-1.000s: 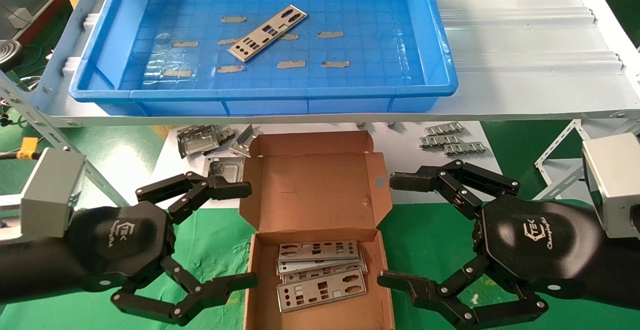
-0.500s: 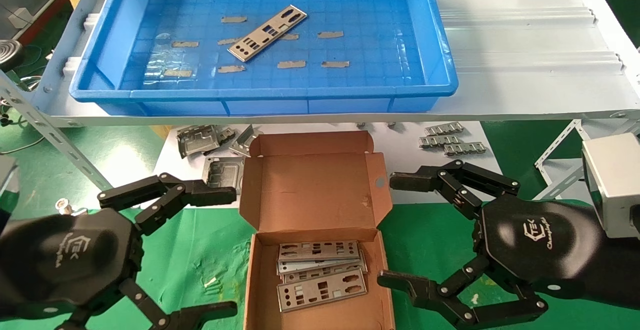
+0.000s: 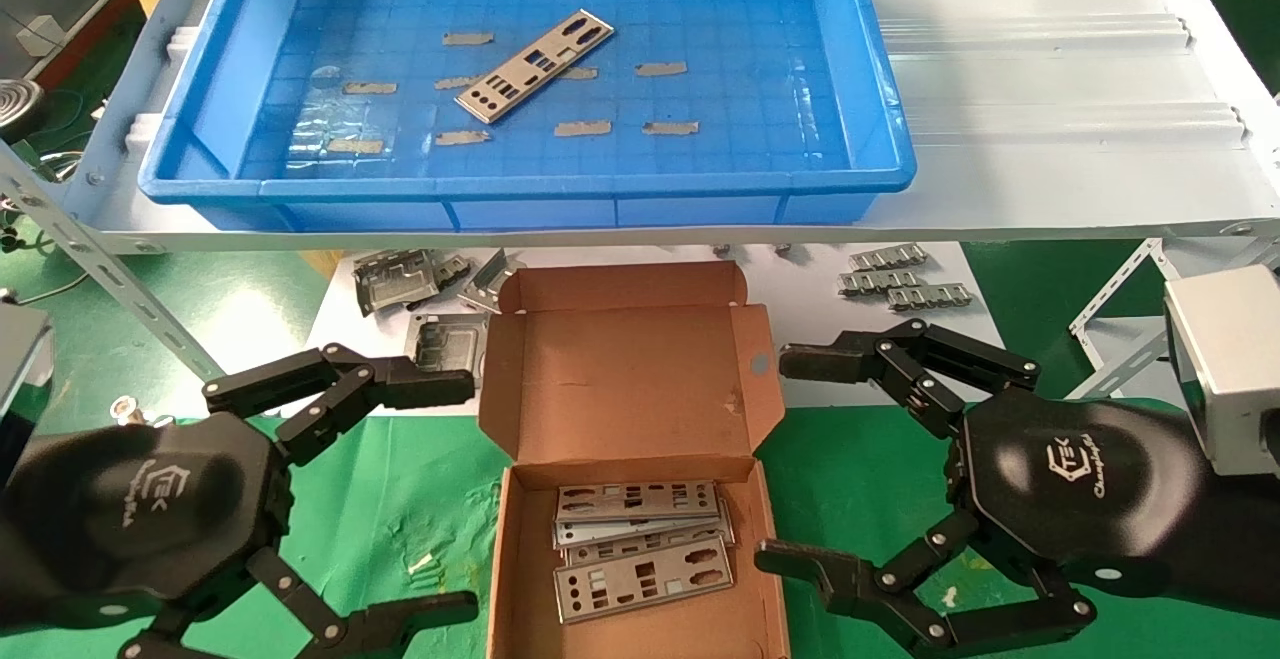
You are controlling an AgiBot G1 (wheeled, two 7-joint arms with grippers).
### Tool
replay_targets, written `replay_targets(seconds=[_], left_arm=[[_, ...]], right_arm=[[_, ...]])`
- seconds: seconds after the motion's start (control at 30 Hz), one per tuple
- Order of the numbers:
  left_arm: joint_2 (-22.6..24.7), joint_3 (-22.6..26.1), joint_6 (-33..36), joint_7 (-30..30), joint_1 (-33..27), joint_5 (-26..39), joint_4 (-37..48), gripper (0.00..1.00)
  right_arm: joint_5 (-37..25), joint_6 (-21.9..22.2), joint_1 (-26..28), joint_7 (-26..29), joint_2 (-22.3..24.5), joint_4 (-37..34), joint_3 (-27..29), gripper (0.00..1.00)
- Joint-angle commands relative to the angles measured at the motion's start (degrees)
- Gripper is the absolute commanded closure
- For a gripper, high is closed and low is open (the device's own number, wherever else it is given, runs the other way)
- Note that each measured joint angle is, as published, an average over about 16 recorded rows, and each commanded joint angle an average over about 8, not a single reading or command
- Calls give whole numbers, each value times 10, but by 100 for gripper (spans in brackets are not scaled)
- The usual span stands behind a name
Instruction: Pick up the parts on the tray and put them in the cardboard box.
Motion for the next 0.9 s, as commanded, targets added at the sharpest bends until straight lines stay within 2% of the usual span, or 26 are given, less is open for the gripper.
replay_targets(seconds=[0.03,0.9], left_arm=[[1,1,0,0,-1,0,1,0],[3,3,0,2,-2,3,6,0]], right_arm=[[0,0,0,0,0,0,0,0],[0,0,0,0,0,0,0,0]])
